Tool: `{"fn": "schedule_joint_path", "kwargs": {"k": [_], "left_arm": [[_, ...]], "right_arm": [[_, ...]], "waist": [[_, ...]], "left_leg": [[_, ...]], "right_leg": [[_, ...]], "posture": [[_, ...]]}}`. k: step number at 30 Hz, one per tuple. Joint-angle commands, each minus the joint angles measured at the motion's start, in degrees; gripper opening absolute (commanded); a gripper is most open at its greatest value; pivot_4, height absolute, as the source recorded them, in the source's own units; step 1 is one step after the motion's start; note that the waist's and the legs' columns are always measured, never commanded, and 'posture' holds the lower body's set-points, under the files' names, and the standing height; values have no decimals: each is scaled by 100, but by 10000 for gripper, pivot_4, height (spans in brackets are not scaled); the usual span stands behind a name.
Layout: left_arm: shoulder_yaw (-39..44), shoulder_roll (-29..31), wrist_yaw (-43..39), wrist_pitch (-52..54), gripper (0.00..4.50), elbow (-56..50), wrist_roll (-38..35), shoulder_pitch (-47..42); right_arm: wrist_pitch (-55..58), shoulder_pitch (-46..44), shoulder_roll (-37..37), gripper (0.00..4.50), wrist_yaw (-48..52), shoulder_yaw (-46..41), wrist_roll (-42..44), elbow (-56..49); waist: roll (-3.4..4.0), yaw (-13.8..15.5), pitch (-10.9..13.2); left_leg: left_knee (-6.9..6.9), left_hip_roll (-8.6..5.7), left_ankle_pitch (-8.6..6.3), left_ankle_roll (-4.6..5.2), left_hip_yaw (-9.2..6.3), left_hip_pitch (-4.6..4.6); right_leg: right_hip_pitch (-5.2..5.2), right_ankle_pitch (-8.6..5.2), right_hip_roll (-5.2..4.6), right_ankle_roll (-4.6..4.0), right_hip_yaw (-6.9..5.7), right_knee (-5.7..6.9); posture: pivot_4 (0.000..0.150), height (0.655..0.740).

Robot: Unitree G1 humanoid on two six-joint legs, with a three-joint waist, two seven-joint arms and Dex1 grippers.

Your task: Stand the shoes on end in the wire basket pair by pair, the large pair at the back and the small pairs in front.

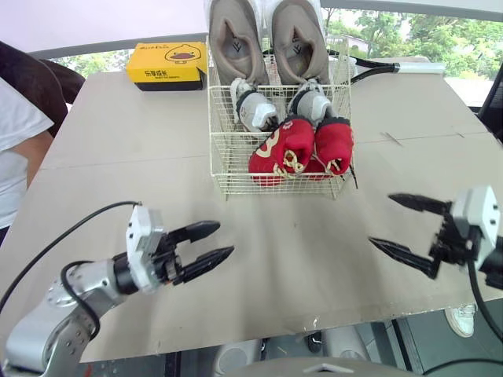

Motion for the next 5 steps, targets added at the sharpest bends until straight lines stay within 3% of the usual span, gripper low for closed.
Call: {"fn": "schedule_joint_path", "kwargs": {"k": [1, 5], "left_arm": [[83, 21, -273, -327, 35688, 81, 304, 179], [9, 23, -391, -369, 35688, 126, 464, 306]], "right_arm": [[-622, 339, -23, 44844, 333, -347, -266, 238], [-1022, 476, 51, 44844, 376, -243, -434, 505]], "waist": [[-1, -1, 0], [-2, -6, -1]], "left_leg": [[1, 0, 0, 0, 1, 1], [2, 1, 0, 1, 3, 5]], "right_leg": [[1, -1, -1, 2, 1, 0], [5, -4, -3, 7, 2, 0]], "posture": [[1500, 7400], [1500, 7400]]}}
